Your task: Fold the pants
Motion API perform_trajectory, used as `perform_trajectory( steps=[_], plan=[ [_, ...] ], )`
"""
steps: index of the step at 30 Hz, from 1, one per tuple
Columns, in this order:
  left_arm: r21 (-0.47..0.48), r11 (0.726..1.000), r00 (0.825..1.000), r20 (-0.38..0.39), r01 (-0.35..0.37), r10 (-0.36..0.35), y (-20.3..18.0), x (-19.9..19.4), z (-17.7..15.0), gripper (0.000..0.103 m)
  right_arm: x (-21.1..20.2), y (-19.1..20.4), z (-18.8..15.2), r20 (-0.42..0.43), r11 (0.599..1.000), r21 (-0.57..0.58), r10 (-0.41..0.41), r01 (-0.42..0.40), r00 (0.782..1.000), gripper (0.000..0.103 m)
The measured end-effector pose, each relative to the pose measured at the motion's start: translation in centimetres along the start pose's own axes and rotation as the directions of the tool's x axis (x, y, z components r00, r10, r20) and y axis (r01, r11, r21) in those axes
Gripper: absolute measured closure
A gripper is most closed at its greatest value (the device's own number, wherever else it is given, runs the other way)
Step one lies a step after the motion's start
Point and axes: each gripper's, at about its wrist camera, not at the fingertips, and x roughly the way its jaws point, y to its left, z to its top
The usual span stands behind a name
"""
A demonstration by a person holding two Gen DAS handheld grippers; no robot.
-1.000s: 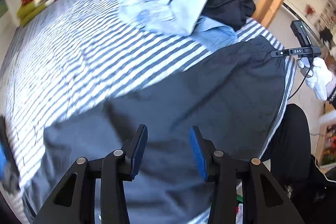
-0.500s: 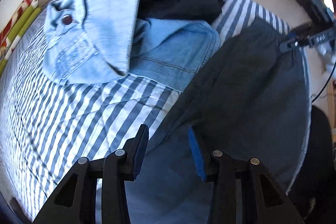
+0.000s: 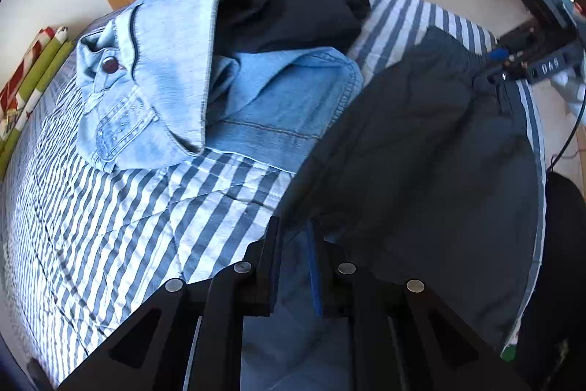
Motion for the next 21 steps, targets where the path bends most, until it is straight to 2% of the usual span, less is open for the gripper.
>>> perform_trajectory(
  steps=[4, 7, 9, 14, 16, 17, 19, 21],
  plan=[
    [0.029, 0.999, 0.999, -0.044, 0.027, -0.026, -0.9, 1.8, -0.2, 0.089, 0.1, 0.1, 0.0, -0.005, 1.000, -0.006, 0.004, -0.004, 1.000, 0.068],
    [-0.016, 0.999, 0.998, -0.047, 0.042, -0.043, -0.5, 2.1, -0.2, 0.092, 0.1, -0.2, 0.0, -0.005, 1.000, -0.002, 0.012, -0.012, 1.000, 0.068],
    [-0.043, 0.997, 0.997, -0.046, 0.059, -0.061, 0.0, 1.8, -0.2, 0.103, 0.1, -0.2, -0.1, -0.002, 1.000, 0.000, 0.012, -0.012, 1.000, 0.068],
    [-0.114, 0.993, 0.996, 0.086, 0.021, -0.012, 1.8, -1.6, 0.0, 0.103, -0.1, -0.3, -0.5, 0.009, 1.000, 0.011, 0.002, -0.002, 1.000, 0.077],
    [-0.116, 0.993, 0.997, 0.080, -0.001, 0.011, 2.3, -1.4, -0.2, 0.103, 0.0, -0.3, -0.7, 0.019, 1.000, 0.026, 0.003, -0.003, 1.000, 0.078],
    [-0.119, 0.993, 0.998, 0.057, -0.004, 0.011, 2.7, -0.8, -0.5, 0.101, 0.0, -0.3, -0.7, 0.022, 1.000, 0.030, -0.001, 0.000, 1.000, 0.078],
    [-0.097, 0.994, 0.999, 0.004, 0.045, -0.045, 2.1, 0.0, -0.8, 0.092, 0.0, -0.1, -0.6, 0.019, 1.000, 0.027, -0.006, 0.006, 1.000, 0.078],
    [-0.037, 0.999, 1.000, -0.015, 0.015, -0.015, 0.6, 0.3, -1.5, 0.074, -0.1, -0.4, -0.6, 0.009, 0.999, 0.036, 0.005, -0.006, 1.000, 0.077]
  ],
)
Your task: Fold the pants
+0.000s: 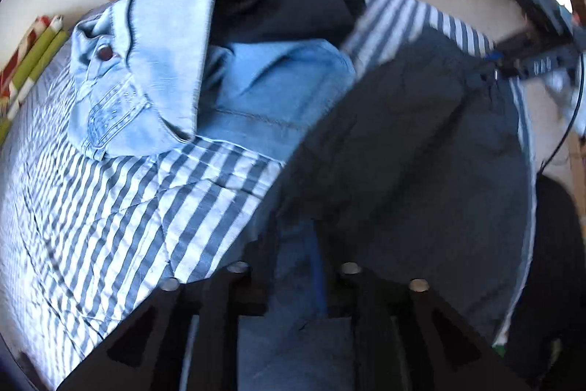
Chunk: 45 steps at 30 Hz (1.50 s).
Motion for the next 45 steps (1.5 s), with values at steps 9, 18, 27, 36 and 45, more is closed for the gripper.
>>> perform_trajectory(
  steps=[9, 18, 27, 36, 45],
  plan=[
    [-0.066, 0.997, 0.998, 0.054, 0.043, -0.040, 1.6, -0.4, -0.5, 0.102, -1.3, -1.5, 1.0, 0.023, 0.990, 0.091, 0.109, -0.110, 0.994, 0.063],
    [-0.109, 0.994, 1.000, 0.029, -0.006, 0.009, 3.4, -0.2, -1.1, 0.055, 0.2, 0.0, 0.5, -0.050, 0.996, 0.028, 0.086, -0.085, 0.995, 0.065],
    [-0.285, 0.959, 0.999, 0.044, -0.009, 0.022, 7.4, -8.0, -7.9, 0.055, -0.7, 1.6, 0.0, -0.031, 1.000, -0.006, 0.021, -0.022, 0.999, 0.077],
    [-0.669, 0.692, 0.962, -0.216, -0.271, 0.168, 16.6, -13.0, -29.9, 0.057, -4.4, 1.4, -0.3, 0.104, 1.000, 0.006, 0.028, -0.029, 0.994, 0.079],
    [-0.652, 0.707, 0.959, -0.238, -0.274, 0.152, 16.2, -11.2, -33.6, 0.054, -7.3, 3.8, 1.4, 0.175, 0.996, 0.078, 0.017, -0.031, 0.985, 0.079]
  ],
)
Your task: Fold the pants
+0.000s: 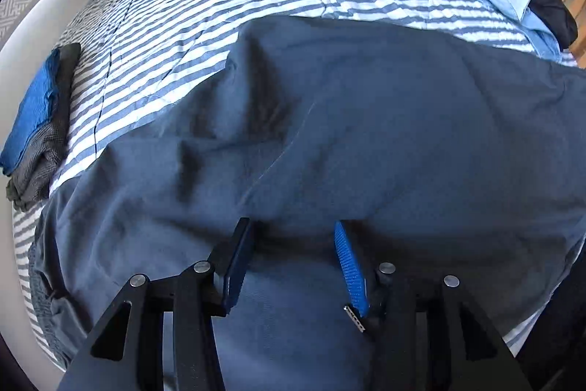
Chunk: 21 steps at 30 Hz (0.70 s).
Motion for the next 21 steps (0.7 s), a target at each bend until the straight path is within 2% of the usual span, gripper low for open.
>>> perform_trajectory(
  steps=[1, 4, 6, 8, 9, 12, 13, 16, 19, 21],
  plan=[
    [-0.002, 1.000, 0.999, 0.018, 0.027, -0.027, -0.3, -0.8, 0.1, 0.054, -1.0, 0.4, 0.4, 0.021, 1.000, -0.004, 0.002, -0.002, 1.000, 0.079],
    [0.038, 0.998, 0.995, 0.081, 0.049, -0.052, -1.9, -3.2, -0.3, 0.054, -2.6, 1.7, 1.1, 0.061, 0.999, -0.027, -0.018, 0.019, 0.998, 0.079],
    [0.056, 0.994, 0.990, 0.091, 0.098, -0.103, -2.7, -4.4, -0.9, 0.054, -2.0, 1.9, 1.1, 0.044, 0.999, -0.024, -0.039, 0.040, 0.998, 0.079],
    [0.071, 0.989, 0.987, 0.084, 0.133, -0.139, -3.6, -5.1, -1.7, 0.054, -0.4, 1.9, 0.6, 0.017, 0.993, -0.049, -0.104, 0.105, 0.994, 0.079],
    [0.085, 0.983, 0.983, 0.077, 0.162, -0.168, -5.3, -4.5, -1.6, 0.054, 0.3, 1.5, 0.4, -0.002, 0.991, -0.045, -0.126, 0.126, 0.992, 0.079],
    [0.131, 0.943, 0.950, 0.027, 0.306, -0.312, -8.0, -4.8, -3.4, 0.054, 3.1, 0.1, -0.7, -0.064, 0.981, -0.042, -0.193, 0.190, 0.979, 0.079],
    [0.153, 0.932, 0.943, 0.006, 0.328, -0.333, -9.0, -4.2, -4.3, 0.054, 4.0, -0.3, -1.0, -0.083, 0.978, -0.044, -0.206, 0.203, 0.975, 0.079],
    [0.266, 0.891, 0.929, -0.064, 0.367, -0.364, -13.2, -3.8, -5.7, 0.054, 5.1, -1.4, -1.5, -0.111, 0.978, -0.016, -0.207, 0.207, 0.972, 0.079],
    [0.324, 0.869, 0.925, -0.078, 0.375, -0.371, -15.2, -4.5, -6.4, 0.054, 5.1, -1.7, -1.5, -0.120, 0.980, -0.008, -0.200, 0.200, 0.973, 0.079],
    [0.338, 0.867, 0.930, -0.090, 0.365, -0.357, -15.8, -4.3, -6.7, 0.056, 4.9, -1.7, -1.6, -0.128, 0.985, -0.011, -0.175, 0.175, 0.976, 0.079]
  ],
)
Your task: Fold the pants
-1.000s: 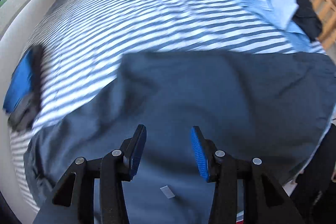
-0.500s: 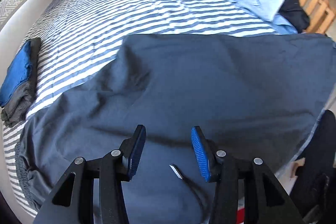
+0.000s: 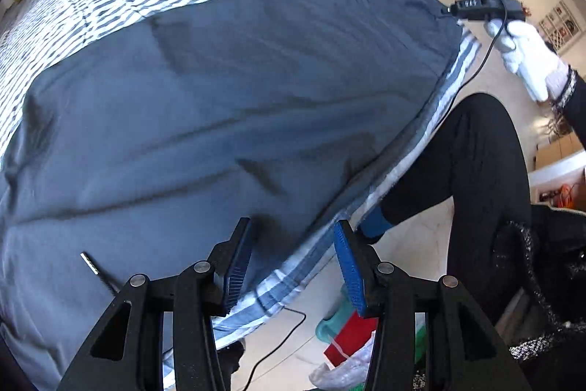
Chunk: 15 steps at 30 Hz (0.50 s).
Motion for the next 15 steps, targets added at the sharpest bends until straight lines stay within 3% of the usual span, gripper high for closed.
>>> perform_trajectory(
  steps=[3, 8, 15],
  plan=[
    [0.007, 1.000, 0.999, -0.051, -0.016, 0.017, 0.1, 1.3, 0.1, 0.072, -0.2, -0.8, -0.1, -0.007, 0.999, 0.017, 0.033, -0.033, 0.999, 0.076],
    [0.023, 1.000, 0.998, -0.067, 0.002, 0.000, 0.4, 1.2, 0.2, 0.075, -2.1, -5.0, -1.3, 0.032, 0.978, 0.158, 0.130, -0.133, 0.991, 0.061],
    [0.032, 0.999, 0.996, -0.086, -0.012, 0.015, 0.8, 1.6, 0.7, 0.075, -2.1, -7.1, -2.7, 0.010, 0.948, 0.248, 0.204, -0.200, 0.979, 0.061]
  ],
)
